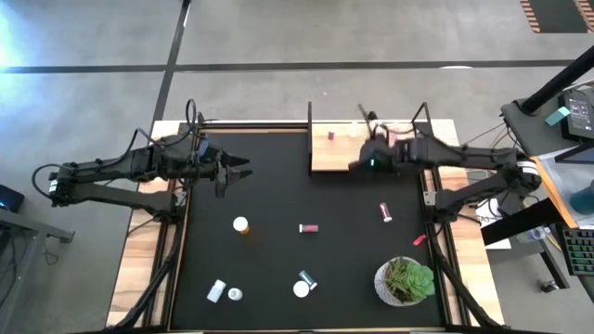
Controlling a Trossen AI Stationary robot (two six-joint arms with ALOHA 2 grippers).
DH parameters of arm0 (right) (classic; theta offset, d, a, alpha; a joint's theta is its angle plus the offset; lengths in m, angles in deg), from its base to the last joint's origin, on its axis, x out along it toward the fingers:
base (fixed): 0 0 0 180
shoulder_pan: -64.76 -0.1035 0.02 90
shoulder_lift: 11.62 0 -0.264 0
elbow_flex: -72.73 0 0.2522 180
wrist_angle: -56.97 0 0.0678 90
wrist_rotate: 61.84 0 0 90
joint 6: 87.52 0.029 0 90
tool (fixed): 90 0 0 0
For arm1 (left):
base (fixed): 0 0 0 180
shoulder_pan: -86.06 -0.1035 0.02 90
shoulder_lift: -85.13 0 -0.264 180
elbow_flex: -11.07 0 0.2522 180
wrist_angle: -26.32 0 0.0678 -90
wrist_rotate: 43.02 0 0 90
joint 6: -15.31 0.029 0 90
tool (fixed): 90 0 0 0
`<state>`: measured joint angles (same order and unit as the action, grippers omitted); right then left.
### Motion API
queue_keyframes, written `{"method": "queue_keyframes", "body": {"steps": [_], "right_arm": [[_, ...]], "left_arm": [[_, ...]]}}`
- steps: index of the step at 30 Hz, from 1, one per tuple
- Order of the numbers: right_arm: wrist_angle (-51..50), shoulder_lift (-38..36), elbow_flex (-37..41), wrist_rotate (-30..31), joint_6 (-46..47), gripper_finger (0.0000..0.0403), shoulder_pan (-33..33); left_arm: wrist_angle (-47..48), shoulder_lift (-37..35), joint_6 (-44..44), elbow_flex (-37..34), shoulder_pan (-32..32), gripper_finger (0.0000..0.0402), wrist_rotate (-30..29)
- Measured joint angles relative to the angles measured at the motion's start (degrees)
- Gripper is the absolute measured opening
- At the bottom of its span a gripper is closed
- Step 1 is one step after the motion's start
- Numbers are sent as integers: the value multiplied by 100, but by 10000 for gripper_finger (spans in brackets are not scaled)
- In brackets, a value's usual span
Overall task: Pick and place medicine bottles onto shelf by color
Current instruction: Move the top orange pill bottle to the center of the table
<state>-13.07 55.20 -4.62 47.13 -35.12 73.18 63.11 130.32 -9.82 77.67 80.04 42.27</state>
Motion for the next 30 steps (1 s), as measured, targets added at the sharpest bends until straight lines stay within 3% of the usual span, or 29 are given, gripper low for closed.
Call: {"method": "queue_keyframes", "body": {"steps": [7,12,20,26,30], "right_arm": [[935,5,435,51,8,183,-1568],[2135,5,730,500,-213,182,-2201],[3522,358,975,565,-1016,183,-2343],[3566,1001,864,495,-1210,183,-2343],[3571,1336,699,320,-1302,183,-2343]], "left_arm": [[33,0,1,0,0,190,11],[31,1,-2,-64,4,190,29],[20,-8,-311,-146,9,190,493],[28,-71,-465,-254,7,190,725],[338,-120,-959,-340,42,190,1222]]}}
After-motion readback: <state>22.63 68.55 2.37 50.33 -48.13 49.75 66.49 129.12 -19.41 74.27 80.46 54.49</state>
